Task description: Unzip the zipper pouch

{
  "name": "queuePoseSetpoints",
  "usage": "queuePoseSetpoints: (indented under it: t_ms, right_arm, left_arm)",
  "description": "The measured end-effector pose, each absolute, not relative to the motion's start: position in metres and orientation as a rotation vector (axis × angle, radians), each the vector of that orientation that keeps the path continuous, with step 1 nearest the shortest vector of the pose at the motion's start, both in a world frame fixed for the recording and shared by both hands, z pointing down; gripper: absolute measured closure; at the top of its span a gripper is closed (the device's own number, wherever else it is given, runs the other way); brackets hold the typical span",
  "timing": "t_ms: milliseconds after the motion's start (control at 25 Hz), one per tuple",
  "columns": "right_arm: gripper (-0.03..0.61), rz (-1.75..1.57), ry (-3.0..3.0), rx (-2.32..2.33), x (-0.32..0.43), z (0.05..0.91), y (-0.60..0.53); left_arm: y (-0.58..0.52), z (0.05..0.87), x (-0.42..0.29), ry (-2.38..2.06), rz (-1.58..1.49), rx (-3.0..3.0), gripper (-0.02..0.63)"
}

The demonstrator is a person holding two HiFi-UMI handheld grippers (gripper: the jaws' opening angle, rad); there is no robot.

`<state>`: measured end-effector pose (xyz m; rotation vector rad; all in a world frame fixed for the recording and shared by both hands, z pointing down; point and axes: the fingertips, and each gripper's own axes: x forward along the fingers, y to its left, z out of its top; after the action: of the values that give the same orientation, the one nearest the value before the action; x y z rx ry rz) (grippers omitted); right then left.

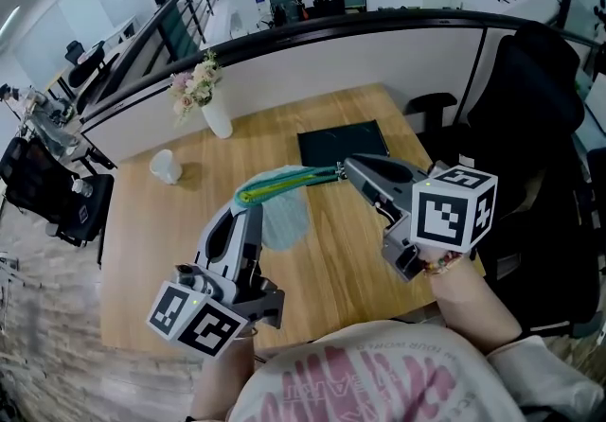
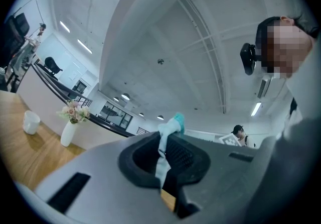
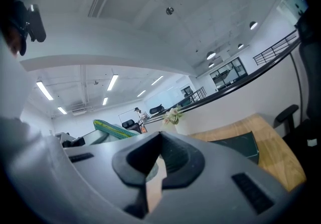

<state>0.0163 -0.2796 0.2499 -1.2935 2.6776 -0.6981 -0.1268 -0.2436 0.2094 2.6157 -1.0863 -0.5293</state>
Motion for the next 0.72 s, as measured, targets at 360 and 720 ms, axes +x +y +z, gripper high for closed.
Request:
queuePoseSetpoints:
  t_ms: [360,720]
  right_arm:
    - [0.58,-0.73,2.66,-1.297,0.02,0.256,-0.286]
    - [0.572,-0.739,2.664,-1.351,0.026,0.277,-0.288]
  left_arm:
    - [-0.25,0.214,-0.127,-1.068,-0.529,2.595,0.603]
    - [-0.253,0.234,-0.118,-1.021,-0.501,2.545,0.603]
